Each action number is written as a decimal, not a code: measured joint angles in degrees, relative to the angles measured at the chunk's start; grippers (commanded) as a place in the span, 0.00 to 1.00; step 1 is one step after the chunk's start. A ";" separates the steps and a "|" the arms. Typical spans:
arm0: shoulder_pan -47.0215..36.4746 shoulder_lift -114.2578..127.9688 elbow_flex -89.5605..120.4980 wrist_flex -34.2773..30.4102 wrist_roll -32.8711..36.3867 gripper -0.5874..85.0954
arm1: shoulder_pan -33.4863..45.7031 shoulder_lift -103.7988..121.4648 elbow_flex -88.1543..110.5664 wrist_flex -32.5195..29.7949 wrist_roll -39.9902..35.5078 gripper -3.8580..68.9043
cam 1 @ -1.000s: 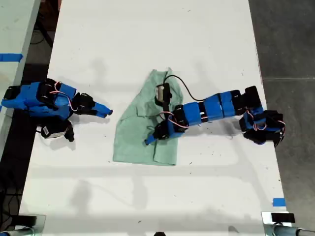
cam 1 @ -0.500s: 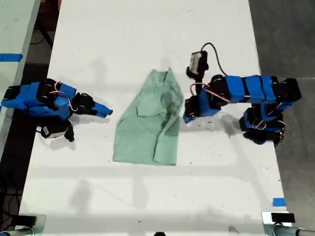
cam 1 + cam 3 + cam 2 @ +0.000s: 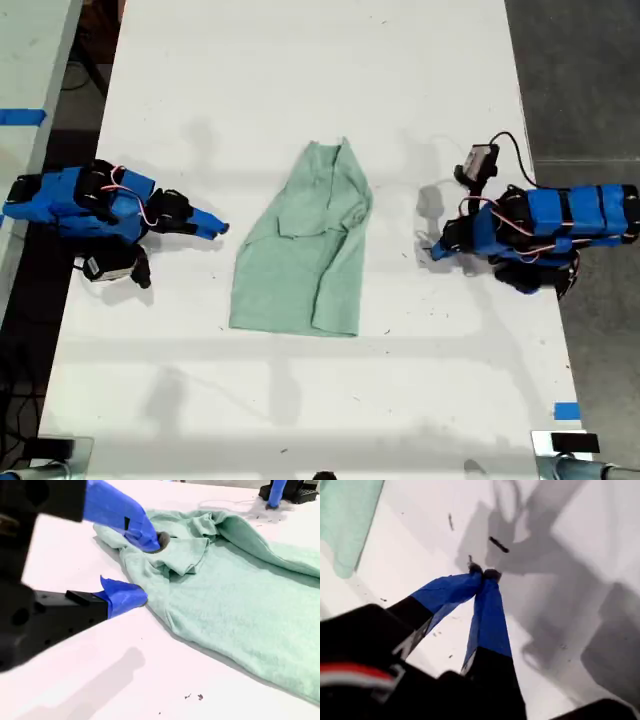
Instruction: Fold t shirt
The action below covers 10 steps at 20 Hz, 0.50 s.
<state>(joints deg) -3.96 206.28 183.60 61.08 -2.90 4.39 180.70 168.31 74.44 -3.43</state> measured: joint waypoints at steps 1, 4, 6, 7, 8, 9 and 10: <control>0.00 0.00 0.00 0.00 0.00 0.17 | 0.62 9.32 5.19 1.49 -0.70 0.08; 0.00 0.00 0.00 0.00 0.00 0.17 | 2.20 18.37 5.98 3.96 -0.18 0.08; 0.00 0.00 0.00 0.00 0.00 0.17 | 1.49 19.51 6.15 3.96 -0.09 0.08; 0.00 0.00 0.00 0.00 0.00 0.17 | 1.67 19.51 6.15 3.96 0.00 0.08; 0.00 0.00 0.00 0.00 0.00 0.17 | 1.58 19.51 6.15 3.96 0.00 0.08; 0.00 0.00 0.00 0.00 0.00 0.17 | 1.58 19.51 6.15 3.96 0.00 0.08; 0.00 0.00 0.00 0.00 0.00 0.17 | 1.67 19.51 6.15 3.96 0.09 0.08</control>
<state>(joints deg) -3.96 206.28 183.60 61.08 -2.90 6.06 200.21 174.46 78.40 -3.34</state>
